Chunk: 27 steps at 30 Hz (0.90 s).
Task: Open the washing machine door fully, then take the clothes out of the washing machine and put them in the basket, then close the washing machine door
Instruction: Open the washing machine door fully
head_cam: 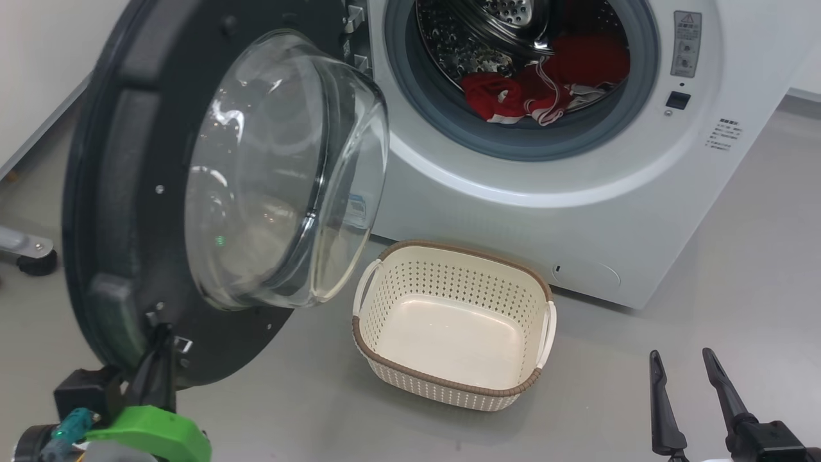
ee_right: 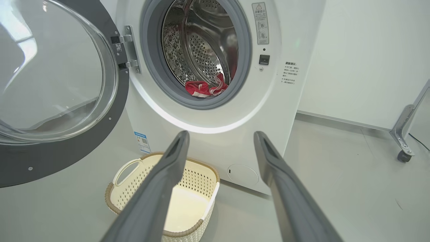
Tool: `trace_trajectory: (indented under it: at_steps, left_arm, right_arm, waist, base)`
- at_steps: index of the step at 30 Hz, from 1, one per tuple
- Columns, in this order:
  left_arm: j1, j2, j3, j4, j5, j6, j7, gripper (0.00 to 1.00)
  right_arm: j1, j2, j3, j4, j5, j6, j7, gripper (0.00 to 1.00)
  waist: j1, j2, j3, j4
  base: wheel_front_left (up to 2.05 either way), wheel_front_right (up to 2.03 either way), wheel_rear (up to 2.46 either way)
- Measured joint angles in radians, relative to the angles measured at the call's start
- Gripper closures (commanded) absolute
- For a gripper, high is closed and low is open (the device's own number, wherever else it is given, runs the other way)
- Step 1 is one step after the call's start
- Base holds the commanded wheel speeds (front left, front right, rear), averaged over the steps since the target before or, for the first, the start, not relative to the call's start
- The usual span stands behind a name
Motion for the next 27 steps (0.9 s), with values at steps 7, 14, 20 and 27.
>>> trace_trajectory:
  at_steps: [7,14,20,27]
  left_arm:
    - [-0.012,-0.002,0.078,0.050,-0.004,0.000,-0.026,1.00]
    - [-0.060,-0.001,0.145,0.116,0.000,0.002,-0.051,1.00]
    - [-0.093,0.005,0.191,0.173,0.003,0.005,-0.070,1.00]
    - [-0.127,0.008,0.240,0.231,0.004,0.009,-0.093,1.00]
  right_arm:
    - [0.000,0.000,-0.005,-0.001,0.000,0.000,0.000,0.00]
    - [-0.003,0.000,-0.016,-0.002,0.000,0.000,0.000,0.00]
    - [-0.004,0.000,-0.018,-0.002,0.000,0.000,0.000,0.00]
    - [-0.009,0.000,-0.019,-0.002,0.000,0.001,0.000,0.00]
  waist:
    - [0.0000,0.0000,0.014,-0.022]
    - [0.0000,0.0000,0.032,-0.032]
    - [0.0000,0.0000,0.038,-0.035]
    - [0.0000,0.0000,0.051,-0.040]
  base:
    - [0.00,0.00,0.00]
    - [0.00,0.00,0.00]
    - [0.00,0.00,0.00]
    - [0.00,0.00,0.00]
